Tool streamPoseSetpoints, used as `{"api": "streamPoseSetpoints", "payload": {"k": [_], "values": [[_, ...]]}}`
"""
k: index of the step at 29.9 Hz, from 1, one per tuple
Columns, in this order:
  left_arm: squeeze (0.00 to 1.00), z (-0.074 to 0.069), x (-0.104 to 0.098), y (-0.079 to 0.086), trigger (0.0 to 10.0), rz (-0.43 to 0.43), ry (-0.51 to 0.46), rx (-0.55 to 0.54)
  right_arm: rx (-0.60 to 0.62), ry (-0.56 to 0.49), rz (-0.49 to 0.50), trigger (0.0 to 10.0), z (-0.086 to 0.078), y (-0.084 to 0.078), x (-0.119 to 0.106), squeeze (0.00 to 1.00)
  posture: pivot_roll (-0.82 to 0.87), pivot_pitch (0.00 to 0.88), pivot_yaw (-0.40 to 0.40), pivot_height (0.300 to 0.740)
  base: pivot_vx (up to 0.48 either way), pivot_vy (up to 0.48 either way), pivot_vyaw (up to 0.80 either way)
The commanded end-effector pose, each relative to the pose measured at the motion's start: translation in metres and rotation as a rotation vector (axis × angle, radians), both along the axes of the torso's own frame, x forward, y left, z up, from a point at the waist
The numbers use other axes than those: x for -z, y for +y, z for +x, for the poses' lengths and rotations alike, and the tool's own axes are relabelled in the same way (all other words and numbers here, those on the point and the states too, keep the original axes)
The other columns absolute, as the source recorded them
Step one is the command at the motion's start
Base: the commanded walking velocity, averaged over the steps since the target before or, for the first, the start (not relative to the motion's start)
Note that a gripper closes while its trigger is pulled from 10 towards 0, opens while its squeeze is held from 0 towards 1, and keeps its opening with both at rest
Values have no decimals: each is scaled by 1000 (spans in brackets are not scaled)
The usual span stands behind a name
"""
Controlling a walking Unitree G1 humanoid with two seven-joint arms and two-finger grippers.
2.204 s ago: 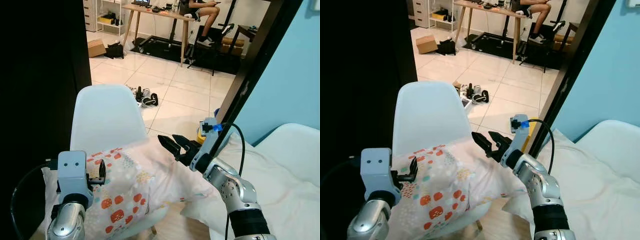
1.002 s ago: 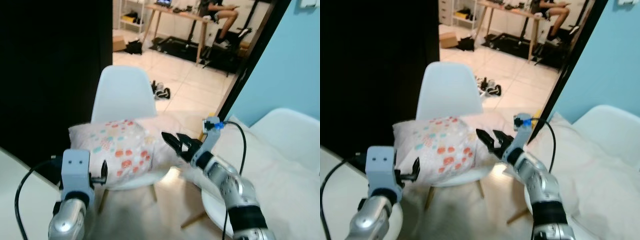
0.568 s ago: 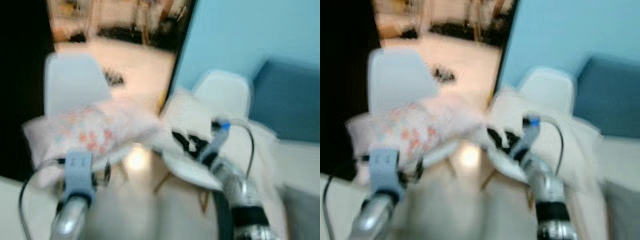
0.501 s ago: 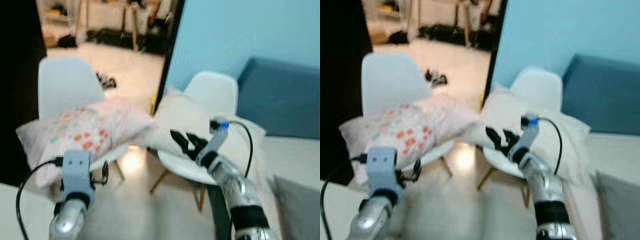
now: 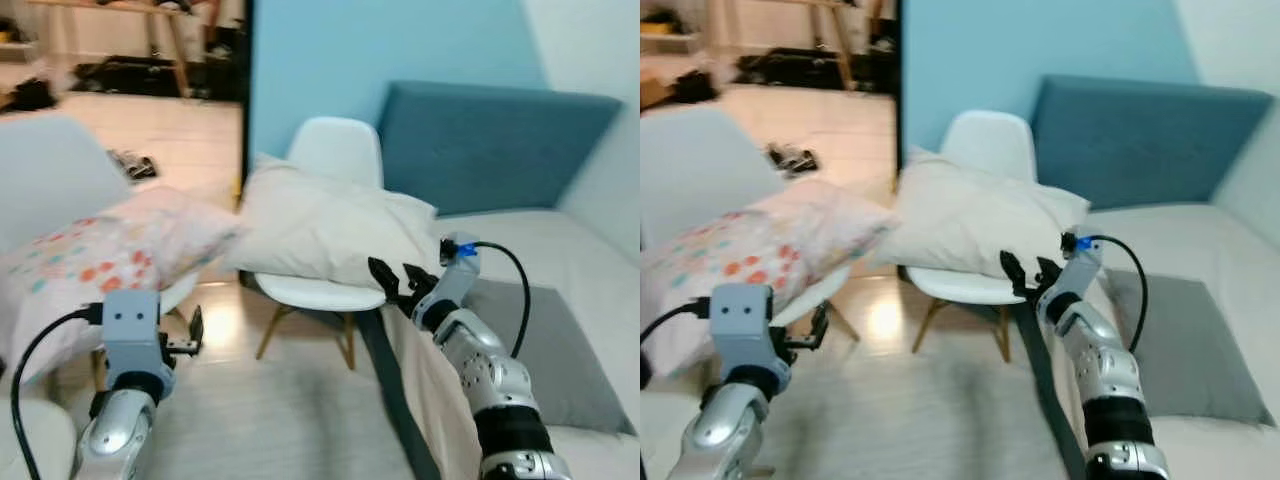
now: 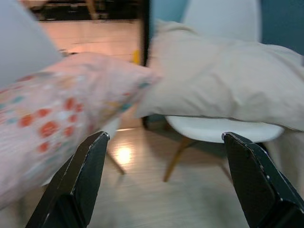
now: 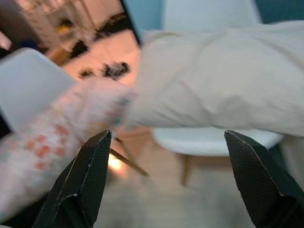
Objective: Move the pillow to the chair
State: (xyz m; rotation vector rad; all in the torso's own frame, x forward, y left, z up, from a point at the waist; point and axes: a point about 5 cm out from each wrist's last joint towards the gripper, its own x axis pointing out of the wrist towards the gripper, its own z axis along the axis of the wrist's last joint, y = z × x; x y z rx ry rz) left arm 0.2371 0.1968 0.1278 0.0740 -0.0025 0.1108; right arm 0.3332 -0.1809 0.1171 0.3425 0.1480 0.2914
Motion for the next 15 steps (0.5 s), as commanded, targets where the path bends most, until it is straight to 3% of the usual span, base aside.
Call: {"api": "streamPoseSetpoints", "payload": {"k": [1,5,6,9,15], "values": [[0,2,5,5,10000,48,19,-3,2,20,-128,10000,-20,-19,14,0,-5,0,-120,740,0,0,-700],[0,1,5,9,10000,63,20,-6,-9,46,-188,10000,-48,-23,25,0,-17,0,-113,740,0,0,-700],[0,1,5,9,10000,63,20,-6,-9,46,-188,10000,-48,-23,25,0,-17,0,-113,740,0,0,-700],[0,0,4,6,10000,110,13,10,-15,35,-203,10000,-76,-10,22,0,-29,0,-102,740,0,0,-700],[0,3,3,5,10000,123,6,16,10,-16,-247,10000,-71,-7,16,0,-41,0,-93,740,0,0,-703]]}}
